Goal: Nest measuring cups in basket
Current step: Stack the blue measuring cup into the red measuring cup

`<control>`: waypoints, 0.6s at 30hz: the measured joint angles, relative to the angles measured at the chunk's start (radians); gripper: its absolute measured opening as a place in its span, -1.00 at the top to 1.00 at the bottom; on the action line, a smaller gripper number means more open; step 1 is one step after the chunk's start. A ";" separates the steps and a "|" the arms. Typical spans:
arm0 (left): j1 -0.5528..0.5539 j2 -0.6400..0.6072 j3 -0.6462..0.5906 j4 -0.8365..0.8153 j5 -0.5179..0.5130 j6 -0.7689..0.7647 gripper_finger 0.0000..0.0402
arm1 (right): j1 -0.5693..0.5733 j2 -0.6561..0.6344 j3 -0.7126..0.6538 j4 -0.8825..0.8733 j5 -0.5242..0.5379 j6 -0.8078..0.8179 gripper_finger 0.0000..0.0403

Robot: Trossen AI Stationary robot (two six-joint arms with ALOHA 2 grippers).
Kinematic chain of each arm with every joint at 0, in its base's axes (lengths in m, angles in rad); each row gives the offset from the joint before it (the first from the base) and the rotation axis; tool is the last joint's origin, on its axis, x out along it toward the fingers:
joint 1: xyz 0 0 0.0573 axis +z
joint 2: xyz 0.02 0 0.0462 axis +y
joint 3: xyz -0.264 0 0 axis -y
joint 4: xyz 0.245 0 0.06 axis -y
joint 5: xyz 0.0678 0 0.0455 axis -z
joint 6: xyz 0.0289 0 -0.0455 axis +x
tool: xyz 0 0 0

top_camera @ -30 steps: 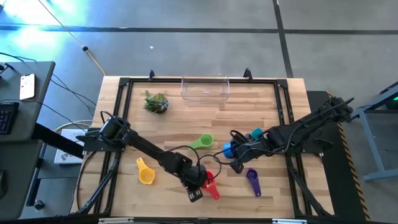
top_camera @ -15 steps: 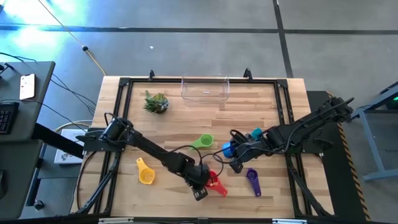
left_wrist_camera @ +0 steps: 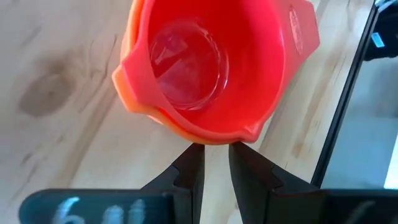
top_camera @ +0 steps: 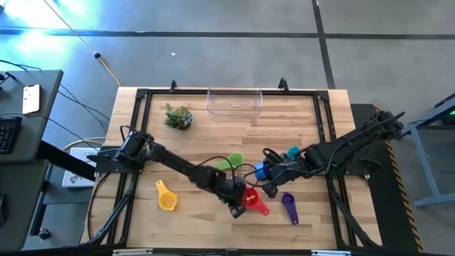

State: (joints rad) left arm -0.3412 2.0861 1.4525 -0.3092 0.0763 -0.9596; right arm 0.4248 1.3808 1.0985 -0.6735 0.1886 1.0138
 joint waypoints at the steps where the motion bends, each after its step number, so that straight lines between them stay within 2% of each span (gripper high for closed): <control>1: 0.003 0.000 0.000 0.001 0.005 0.009 0.69 | 0.000 0.000 0.000 0.000 -0.008 0.001 0.97; 10: 0.010 -0.044 -0.001 -0.016 0.121 0.046 0.69 | 0.003 0.000 0.000 0.073 -0.104 -0.015 0.97; 18: 0.010 -0.193 0.000 -0.105 0.092 0.096 0.69 | 0.019 0.000 0.000 0.189 -0.105 -0.054 0.97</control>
State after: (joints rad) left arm -0.3309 1.8927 1.4528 -0.4139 0.1682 -0.8637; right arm 0.4442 1.3806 1.0985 -0.4841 0.0833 0.9594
